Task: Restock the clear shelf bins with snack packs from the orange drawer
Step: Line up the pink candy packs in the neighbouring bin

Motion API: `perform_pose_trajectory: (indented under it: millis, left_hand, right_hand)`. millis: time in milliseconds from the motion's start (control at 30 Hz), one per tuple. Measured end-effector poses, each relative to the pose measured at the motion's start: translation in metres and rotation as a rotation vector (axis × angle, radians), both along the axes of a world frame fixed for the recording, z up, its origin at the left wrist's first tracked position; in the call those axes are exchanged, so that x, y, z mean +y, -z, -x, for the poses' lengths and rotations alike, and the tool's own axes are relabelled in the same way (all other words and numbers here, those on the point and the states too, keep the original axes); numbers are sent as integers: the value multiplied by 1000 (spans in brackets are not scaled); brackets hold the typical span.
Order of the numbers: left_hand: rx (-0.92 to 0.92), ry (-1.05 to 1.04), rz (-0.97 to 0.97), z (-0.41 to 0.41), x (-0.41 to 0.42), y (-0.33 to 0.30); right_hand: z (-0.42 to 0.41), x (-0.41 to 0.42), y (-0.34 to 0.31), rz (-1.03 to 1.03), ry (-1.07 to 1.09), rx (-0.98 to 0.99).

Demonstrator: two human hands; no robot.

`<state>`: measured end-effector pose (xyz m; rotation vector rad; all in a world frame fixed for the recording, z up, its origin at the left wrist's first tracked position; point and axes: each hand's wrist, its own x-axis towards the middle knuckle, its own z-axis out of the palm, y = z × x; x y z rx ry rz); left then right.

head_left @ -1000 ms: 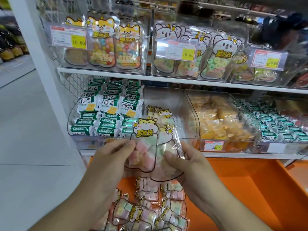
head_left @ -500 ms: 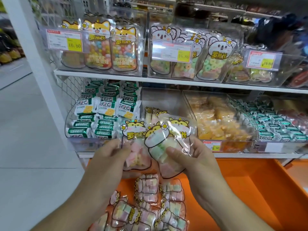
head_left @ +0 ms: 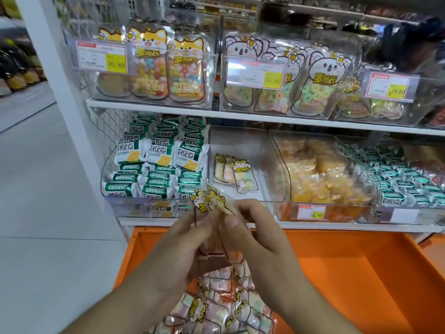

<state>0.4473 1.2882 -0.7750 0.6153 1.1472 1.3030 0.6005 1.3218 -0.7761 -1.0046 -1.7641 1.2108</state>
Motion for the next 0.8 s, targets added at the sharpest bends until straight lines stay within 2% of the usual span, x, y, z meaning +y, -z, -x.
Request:
perform_pose_trajectory:
  millis: [100, 200, 300, 433, 533, 667, 800]
  left_hand:
    - [-5, 3, -11, 4, -11, 1]
    - [52, -61, 61, 9, -6, 6]
    - [88, -108, 53, 12, -3, 2]
    - [136, -120, 83, 9, -3, 3]
    - [104, -138, 115, 4, -3, 8]
    - [38, -110, 61, -5, -3, 13]
    - [31, -2, -30, -16, -3, 4]
  right_hand:
    - [-3, 7, -2, 10, 112, -11]
    - [-13, 18, -8, 92, 286, -7]
    - [-27, 29, -12, 231, 372, 150]
    - [-31, 31, -15, 493, 293, 406]
    - [-22, 23, -16, 484, 254, 311]
    - [0, 11, 0, 461, 282, -10]
    - [10, 12, 19, 455, 280, 6]
